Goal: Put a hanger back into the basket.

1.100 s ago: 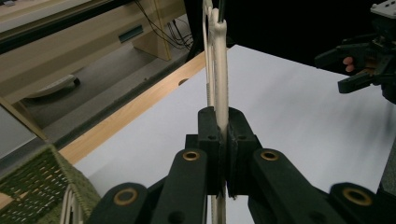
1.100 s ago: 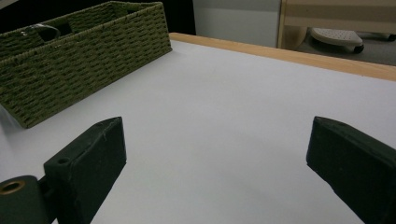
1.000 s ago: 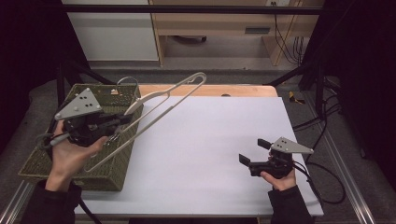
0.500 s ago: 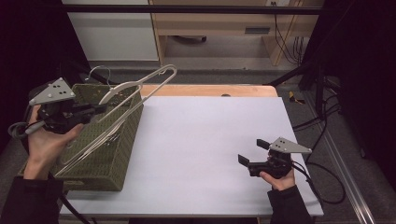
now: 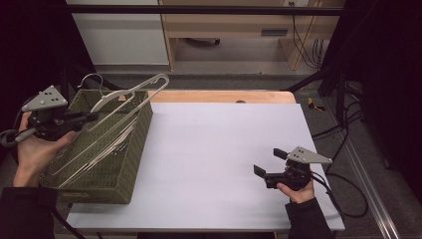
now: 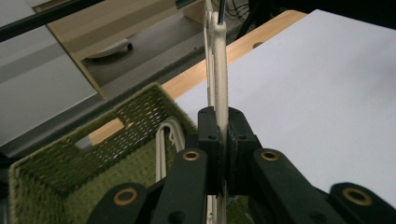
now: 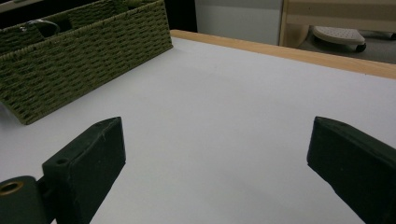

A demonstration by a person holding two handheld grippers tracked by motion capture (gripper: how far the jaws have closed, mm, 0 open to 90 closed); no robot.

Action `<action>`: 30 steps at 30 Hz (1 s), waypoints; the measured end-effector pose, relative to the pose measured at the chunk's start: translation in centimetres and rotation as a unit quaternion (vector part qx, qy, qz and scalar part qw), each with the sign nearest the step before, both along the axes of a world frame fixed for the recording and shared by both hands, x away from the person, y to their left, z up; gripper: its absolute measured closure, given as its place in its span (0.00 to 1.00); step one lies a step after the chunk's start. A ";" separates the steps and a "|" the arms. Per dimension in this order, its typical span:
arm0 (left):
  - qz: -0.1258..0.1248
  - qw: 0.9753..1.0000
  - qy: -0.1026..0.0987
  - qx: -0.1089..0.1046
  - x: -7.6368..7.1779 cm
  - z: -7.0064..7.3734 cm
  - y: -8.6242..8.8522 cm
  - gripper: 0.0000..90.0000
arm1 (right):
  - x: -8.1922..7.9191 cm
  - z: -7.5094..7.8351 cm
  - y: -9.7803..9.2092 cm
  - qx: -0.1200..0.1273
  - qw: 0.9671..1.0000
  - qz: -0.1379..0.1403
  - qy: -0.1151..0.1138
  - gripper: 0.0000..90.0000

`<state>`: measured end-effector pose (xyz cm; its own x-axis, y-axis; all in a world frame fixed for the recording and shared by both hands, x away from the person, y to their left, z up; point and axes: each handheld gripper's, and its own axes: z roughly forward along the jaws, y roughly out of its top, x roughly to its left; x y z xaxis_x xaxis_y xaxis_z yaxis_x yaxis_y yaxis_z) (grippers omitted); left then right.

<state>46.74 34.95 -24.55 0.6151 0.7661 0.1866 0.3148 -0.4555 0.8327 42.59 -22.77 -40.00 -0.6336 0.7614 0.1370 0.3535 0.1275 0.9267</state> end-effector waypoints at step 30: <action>0.046 0.997 0.013 0.058 1.4 -5.9 4.2 0.96 | 0.1 -0.2 0.1 -0.007 1.000 0.004 0.002 0.06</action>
<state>48.17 39.12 -30.40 0.5485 0.7941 0.2617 0.3817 -0.5163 0.7667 42.67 -22.69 -40.20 -0.6391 0.7581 0.1294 0.3570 0.1434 0.9230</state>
